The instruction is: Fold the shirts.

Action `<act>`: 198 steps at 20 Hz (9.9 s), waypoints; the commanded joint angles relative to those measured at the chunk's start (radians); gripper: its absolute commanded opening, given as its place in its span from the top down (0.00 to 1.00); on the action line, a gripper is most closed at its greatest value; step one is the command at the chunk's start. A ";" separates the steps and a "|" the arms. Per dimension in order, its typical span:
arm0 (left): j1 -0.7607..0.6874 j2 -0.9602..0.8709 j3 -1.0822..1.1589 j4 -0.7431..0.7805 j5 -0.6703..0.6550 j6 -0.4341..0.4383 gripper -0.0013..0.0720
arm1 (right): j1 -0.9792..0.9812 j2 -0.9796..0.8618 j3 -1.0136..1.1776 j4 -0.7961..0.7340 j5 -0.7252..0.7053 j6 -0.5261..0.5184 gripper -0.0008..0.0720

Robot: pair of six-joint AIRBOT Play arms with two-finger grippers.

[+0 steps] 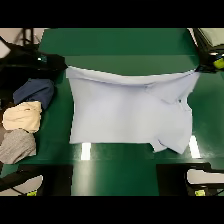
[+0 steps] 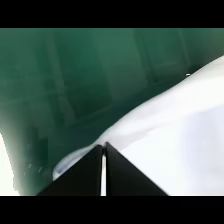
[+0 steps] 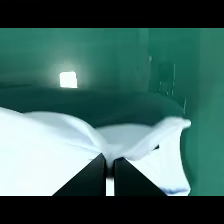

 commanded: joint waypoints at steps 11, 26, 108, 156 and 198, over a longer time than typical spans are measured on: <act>0.001 -0.288 -0.020 0.085 0.490 0.058 0.95 | 0.013 -0.141 -0.056 -0.010 -0.358 -0.071 0.96; 0.000 -0.343 -0.020 0.223 0.072 0.088 0.27 | 0.059 0.069 -0.525 -0.100 -0.248 -0.068 0.46; 0.000 0.250 -0.502 -0.064 -0.222 0.058 0.95 | -0.276 0.564 -0.964 0.055 0.014 -0.156 0.96; 0.000 0.156 -0.524 0.076 -0.065 -0.178 0.94 | -0.318 -0.066 -0.444 0.408 0.028 -0.396 0.03; -0.480 -0.501 -0.020 -0.231 0.230 -0.091 0.95 | 0.305 0.152 -0.254 0.779 0.085 -0.381 0.96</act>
